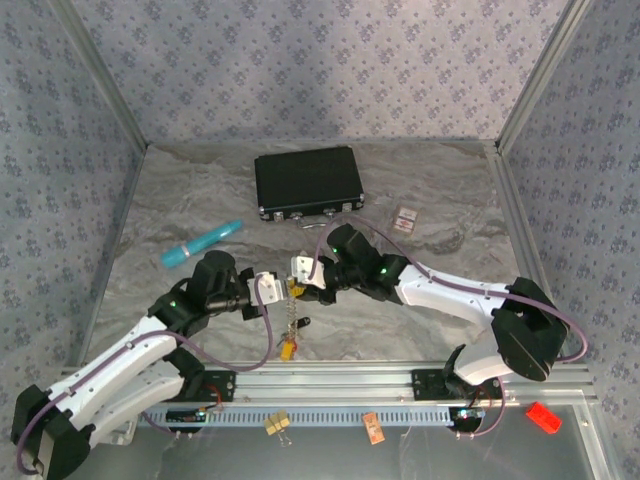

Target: Put the keys on the keyring

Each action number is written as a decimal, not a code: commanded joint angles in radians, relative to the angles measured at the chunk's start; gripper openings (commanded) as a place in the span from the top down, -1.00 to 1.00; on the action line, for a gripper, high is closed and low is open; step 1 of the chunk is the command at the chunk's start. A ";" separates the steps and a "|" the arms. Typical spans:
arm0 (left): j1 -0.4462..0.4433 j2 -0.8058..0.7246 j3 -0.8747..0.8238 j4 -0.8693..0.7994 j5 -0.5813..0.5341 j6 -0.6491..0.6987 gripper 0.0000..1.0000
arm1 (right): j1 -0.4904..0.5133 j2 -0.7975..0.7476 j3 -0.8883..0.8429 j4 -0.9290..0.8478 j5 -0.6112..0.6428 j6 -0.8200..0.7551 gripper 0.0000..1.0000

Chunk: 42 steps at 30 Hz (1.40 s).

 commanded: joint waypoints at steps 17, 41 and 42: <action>0.003 -0.126 -0.087 0.207 0.023 -0.318 0.57 | -0.074 -0.109 -0.075 0.113 -0.177 0.009 1.00; 0.001 -0.050 -0.068 0.243 -0.064 -0.447 0.30 | -0.101 -0.175 -0.076 0.031 -0.189 -0.033 1.00; 0.002 -0.045 -0.067 0.243 -0.076 -0.475 0.27 | -0.102 -0.175 -0.080 0.043 -0.167 -0.021 1.00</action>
